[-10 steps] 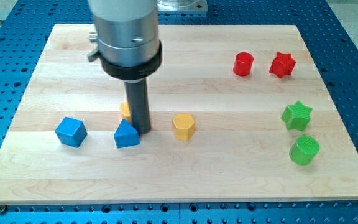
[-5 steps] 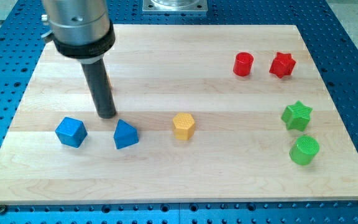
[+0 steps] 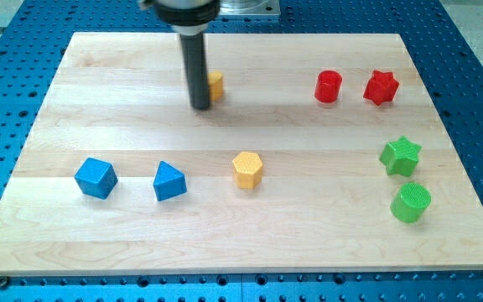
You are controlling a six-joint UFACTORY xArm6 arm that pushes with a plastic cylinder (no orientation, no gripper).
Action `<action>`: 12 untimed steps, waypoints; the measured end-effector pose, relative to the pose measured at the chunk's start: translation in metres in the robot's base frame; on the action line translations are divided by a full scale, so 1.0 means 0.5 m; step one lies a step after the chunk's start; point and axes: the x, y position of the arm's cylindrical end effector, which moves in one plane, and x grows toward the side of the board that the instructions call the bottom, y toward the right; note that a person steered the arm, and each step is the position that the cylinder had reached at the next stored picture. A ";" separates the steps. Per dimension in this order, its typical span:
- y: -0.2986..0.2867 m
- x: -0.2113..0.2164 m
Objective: Place the yellow heart horizontal left to the red circle
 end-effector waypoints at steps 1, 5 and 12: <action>-0.039 -0.065; 0.084 -0.082; 0.321 0.265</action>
